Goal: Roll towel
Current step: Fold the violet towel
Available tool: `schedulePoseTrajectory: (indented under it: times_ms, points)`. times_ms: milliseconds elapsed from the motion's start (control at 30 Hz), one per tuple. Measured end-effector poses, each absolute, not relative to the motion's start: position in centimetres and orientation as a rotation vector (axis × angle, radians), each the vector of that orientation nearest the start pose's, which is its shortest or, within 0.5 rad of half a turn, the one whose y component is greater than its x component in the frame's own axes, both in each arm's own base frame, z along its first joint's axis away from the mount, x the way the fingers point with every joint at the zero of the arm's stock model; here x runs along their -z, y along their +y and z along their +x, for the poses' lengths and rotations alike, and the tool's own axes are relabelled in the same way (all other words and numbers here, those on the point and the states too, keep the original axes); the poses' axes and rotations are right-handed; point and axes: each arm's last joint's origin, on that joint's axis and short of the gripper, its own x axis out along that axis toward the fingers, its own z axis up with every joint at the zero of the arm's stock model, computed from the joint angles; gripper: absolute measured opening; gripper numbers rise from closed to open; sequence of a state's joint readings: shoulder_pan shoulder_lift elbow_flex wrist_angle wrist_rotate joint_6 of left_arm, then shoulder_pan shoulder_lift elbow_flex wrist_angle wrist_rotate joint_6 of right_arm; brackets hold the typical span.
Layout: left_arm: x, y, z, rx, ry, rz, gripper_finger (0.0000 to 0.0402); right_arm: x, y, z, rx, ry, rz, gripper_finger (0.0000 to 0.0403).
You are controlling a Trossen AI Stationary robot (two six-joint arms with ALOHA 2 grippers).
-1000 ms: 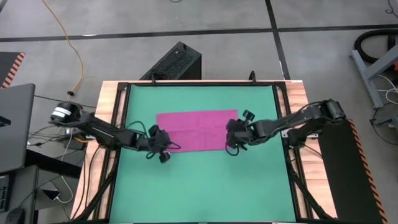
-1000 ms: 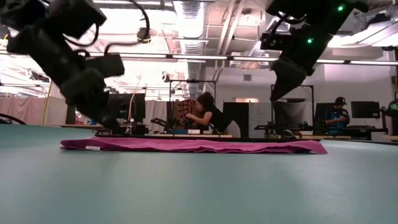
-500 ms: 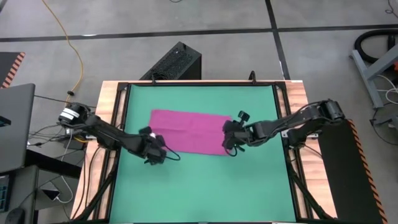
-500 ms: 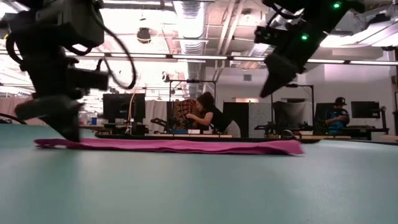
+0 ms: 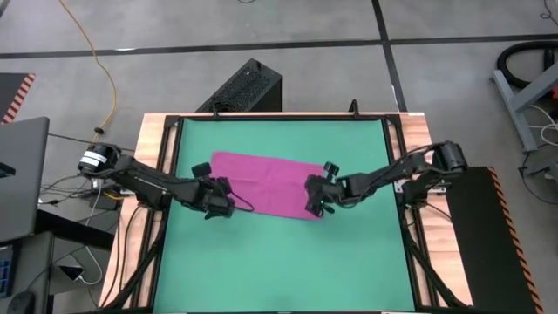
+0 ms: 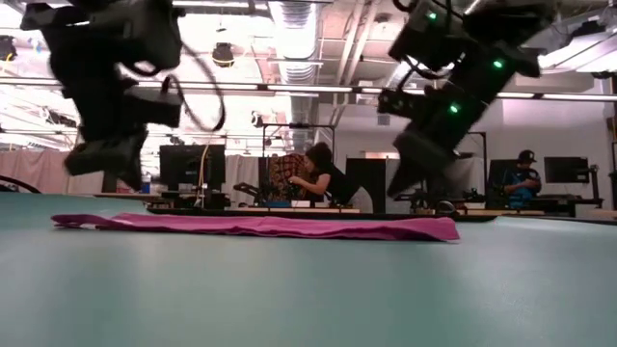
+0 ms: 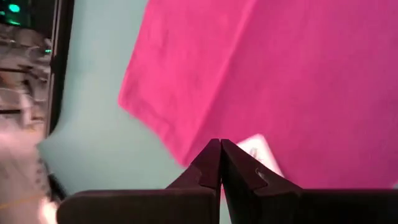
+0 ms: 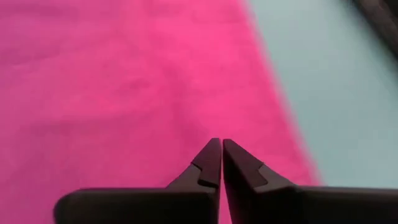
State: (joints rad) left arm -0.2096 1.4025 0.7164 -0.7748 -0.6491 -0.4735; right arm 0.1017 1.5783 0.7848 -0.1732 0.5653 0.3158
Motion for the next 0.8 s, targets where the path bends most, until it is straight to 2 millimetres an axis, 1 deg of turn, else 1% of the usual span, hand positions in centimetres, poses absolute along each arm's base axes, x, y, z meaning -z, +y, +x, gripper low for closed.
schedulePoseTrajectory:
  times_ms: [100, 200, 267, 333, 433, 500, 633, 700, 800]
  points:
    - [-17.0, -3.1, 22.6, -0.578, 1.039, 0.150, 0.0000, -14.8, 2.5, 28.9, 0.548, 0.846, -0.027, 0.0014]
    - [-16.7, -3.4, 23.6, -0.496, 0.953, 0.092, 0.0000, -13.8, 3.4, 28.8, 0.543, 0.869, -0.013, 0.0009]
    - [-16.1, -3.4, 24.1, -0.463, 0.935, 0.078, 0.0000, -13.0, 4.0, 28.8, 0.535, 0.888, -0.017, 0.0012]
    - [-15.4, -3.3, 24.0, -0.463, 0.969, 0.082, 0.0000, -12.2, 4.6, 28.8, 0.519, 0.911, -0.028, 0.0016]
    - [-14.7, -3.0, 24.0, -0.480, 1.008, 0.087, 0.0000, -11.8, 5.6, 28.8, 0.514, 0.903, 0.003, 0.0018]
    - [-14.6, -2.8, 23.9, -0.475, 1.036, 0.084, 0.0000, -11.7, 6.5, 28.7, 0.512, 0.888, 0.024, 0.0018]
    - [-14.4, -1.9, 23.7, -0.482, 1.090, 0.096, 0.0000, -12.2, 8.9, 28.7, 0.437, 0.864, 0.066, 0.0018]
    - [-14.4, -1.3, 23.5, -0.492, 1.114, 0.108, 0.0000, -12.6, 10.2, 28.8, 0.373, 0.858, 0.071, 0.0018]
    - [-14.3, -0.4, 23.5, -0.500, 1.135, 0.129, 0.0000, -13.5, 12.3, 29.2, 0.226, 0.835, 0.025, 0.0018]
